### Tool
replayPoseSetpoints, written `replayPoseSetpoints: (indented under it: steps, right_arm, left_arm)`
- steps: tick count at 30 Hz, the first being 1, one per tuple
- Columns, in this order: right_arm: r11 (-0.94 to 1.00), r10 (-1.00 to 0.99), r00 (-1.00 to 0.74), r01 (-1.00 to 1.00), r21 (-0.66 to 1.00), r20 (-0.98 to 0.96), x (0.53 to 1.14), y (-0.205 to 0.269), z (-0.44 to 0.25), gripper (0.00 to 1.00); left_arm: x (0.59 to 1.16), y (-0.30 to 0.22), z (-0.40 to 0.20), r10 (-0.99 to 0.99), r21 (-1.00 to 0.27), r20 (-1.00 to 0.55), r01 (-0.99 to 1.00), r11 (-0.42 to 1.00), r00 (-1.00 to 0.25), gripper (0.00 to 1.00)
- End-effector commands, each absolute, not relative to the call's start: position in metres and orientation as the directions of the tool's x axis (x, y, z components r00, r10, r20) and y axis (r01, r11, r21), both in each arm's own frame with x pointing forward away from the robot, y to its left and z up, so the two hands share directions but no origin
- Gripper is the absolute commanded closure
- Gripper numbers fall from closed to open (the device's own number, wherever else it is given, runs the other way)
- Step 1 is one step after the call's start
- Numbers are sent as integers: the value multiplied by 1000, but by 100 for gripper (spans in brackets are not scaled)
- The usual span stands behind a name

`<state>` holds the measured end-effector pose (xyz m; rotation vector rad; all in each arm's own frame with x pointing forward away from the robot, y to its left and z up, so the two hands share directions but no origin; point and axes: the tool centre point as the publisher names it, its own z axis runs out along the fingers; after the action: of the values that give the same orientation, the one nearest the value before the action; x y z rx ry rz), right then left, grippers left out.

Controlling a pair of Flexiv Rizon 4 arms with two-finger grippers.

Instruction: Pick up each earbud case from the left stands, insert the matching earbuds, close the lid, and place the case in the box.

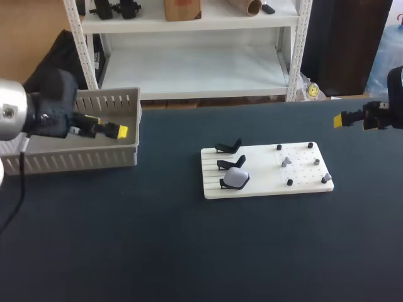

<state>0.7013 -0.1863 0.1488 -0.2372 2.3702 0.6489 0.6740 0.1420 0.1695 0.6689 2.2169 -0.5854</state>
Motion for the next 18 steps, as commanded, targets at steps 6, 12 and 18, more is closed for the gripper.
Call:
replayPoseSetpoints:
  steps: [6, 12, 18]
  right_arm:
    - [861, -1, -767, -327, 389, -642, 702, -186, 149, 0]
    - [861, -1, -767, -327, 389, -642, 702, -186, 149, 0]
    - [861, -1, -767, -327, 389, -642, 702, -186, 149, 0]
  left_arm:
    - [650, 126, 169, 500, 2, -850, 949, 314, -164, 0]
    - [650, 126, 169, 500, 2, -850, 949, 314, -164, 0]
    - [647, 113, 155, 471, 32, -874, 957, 290, -114, 0]
